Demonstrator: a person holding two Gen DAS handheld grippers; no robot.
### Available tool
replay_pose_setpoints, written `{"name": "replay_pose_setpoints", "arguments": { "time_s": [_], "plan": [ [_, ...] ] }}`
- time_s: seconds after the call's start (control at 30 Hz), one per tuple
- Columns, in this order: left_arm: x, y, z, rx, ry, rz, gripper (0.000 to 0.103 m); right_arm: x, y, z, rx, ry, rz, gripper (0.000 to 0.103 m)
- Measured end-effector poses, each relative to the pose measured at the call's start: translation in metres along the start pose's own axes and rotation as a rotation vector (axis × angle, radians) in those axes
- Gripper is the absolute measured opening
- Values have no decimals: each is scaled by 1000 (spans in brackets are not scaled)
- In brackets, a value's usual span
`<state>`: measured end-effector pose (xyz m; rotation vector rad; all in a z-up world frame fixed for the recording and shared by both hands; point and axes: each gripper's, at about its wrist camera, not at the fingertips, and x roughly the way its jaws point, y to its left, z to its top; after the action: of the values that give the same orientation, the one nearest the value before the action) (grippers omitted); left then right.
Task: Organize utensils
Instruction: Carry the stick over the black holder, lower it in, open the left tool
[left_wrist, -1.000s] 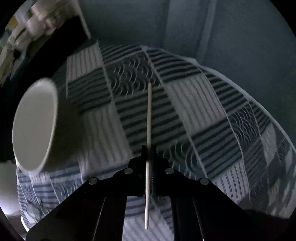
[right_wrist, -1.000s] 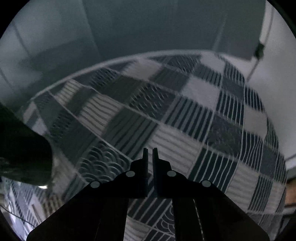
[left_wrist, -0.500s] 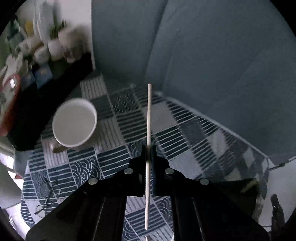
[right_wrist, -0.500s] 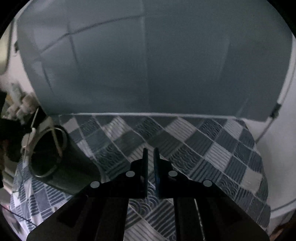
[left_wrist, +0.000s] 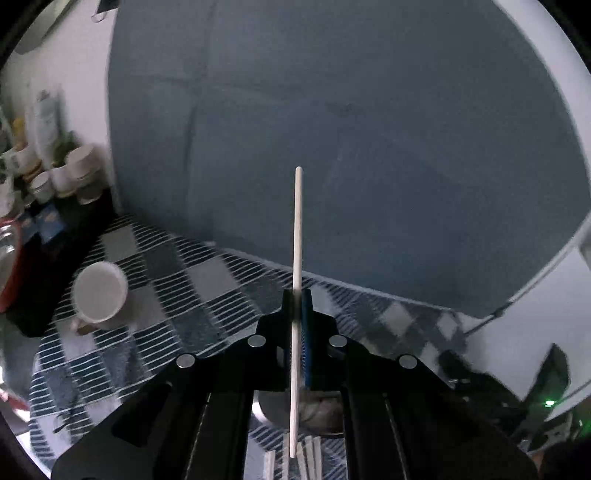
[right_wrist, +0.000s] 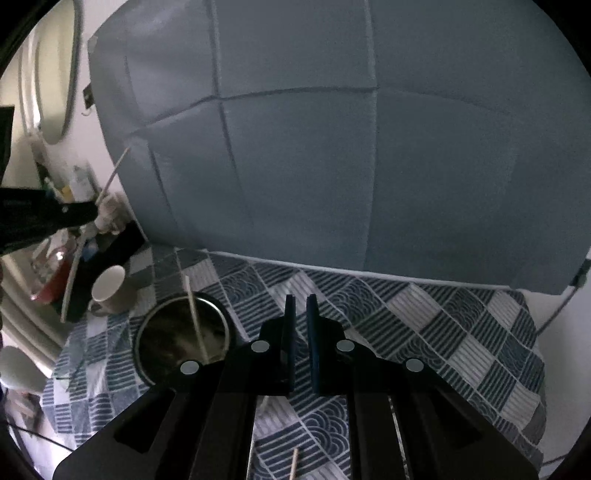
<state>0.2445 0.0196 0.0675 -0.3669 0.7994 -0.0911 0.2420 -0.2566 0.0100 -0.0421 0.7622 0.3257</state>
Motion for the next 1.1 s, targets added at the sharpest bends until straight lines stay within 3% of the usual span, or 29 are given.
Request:
{"name": "replay_pose_setpoints", "arguments": {
  "time_s": [0.07,0.37,0.53,0.8,0.93,1.0,1.07,1.1],
  "plan": [
    [2,-8,0,17,-11,7,4,0,5,3,-17,-3,8,7],
    [9,-24,-18,67,-162,-171,5,9,7,9,11,6,81,7],
    [27,-16,-36,51,-154,-164,5,20,13,6,-9,35,90,7],
    [37,-14,-64,110,-255,-176,5,31,17,-3,3,65,116,7],
    [47,-16,-73,144,-229,-134,5,31,16,-5,10,69,112,7],
    [44,-17,-77,160,-241,-119,9,28,14,-6,12,62,100,7],
    [40,-17,-77,170,-250,-101,31,25,11,-8,14,53,98,7],
    [36,-17,-76,175,-260,-78,35,22,10,-8,12,47,85,7]
  ]
}}
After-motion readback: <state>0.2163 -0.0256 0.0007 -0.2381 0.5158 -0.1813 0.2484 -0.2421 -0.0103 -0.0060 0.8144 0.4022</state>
